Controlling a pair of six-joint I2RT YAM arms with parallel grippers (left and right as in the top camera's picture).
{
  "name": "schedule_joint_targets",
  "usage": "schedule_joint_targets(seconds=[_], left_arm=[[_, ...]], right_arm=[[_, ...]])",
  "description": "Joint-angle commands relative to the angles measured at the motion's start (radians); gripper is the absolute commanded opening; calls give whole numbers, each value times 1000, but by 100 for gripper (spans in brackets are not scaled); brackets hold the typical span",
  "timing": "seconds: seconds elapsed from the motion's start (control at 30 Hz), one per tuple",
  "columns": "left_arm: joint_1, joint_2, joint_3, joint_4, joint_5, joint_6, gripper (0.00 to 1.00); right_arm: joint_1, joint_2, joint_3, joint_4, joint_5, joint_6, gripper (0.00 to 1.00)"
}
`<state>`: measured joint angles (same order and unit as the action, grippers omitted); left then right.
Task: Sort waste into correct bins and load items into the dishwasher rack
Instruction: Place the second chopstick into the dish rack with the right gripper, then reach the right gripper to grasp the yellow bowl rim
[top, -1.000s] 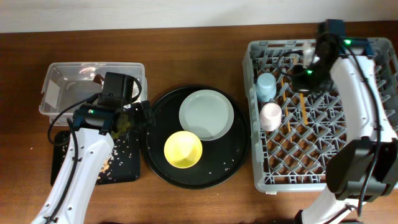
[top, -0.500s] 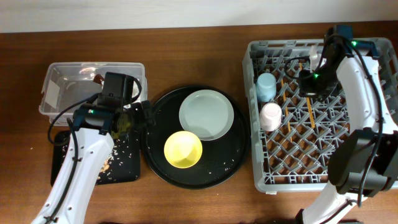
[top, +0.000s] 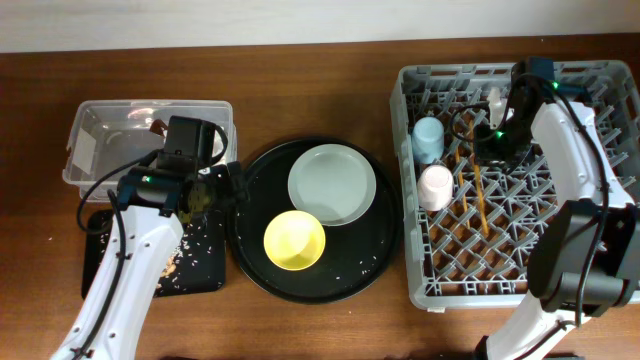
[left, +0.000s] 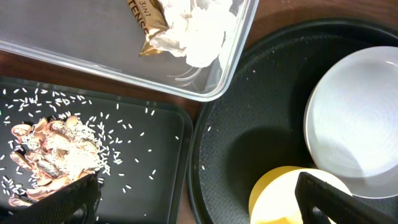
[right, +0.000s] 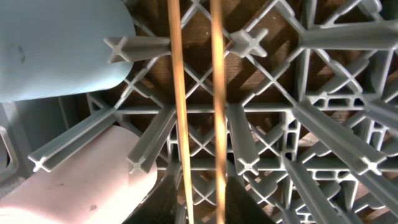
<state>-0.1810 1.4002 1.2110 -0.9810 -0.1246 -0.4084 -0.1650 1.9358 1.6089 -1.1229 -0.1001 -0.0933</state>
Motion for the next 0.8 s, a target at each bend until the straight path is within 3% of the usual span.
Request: schedule_joint_targets(seconds=[0.0,0.1,0.43,0.77], left_arm=[[4,-21,13,-1,-11,6,99],[4,-21,13,-1,-11,6,99],[4,-21,13,-1,-11,6,99],[3,-21,13,-1,-11,6,99]], right_arm=[[-5,7,-11,3,-49,-3,27],[-5,7,-11,-16,-188,-3,35],[8,6,62,-270,-605,-4,41],[209,6,61,-231,-606,-8,46]])
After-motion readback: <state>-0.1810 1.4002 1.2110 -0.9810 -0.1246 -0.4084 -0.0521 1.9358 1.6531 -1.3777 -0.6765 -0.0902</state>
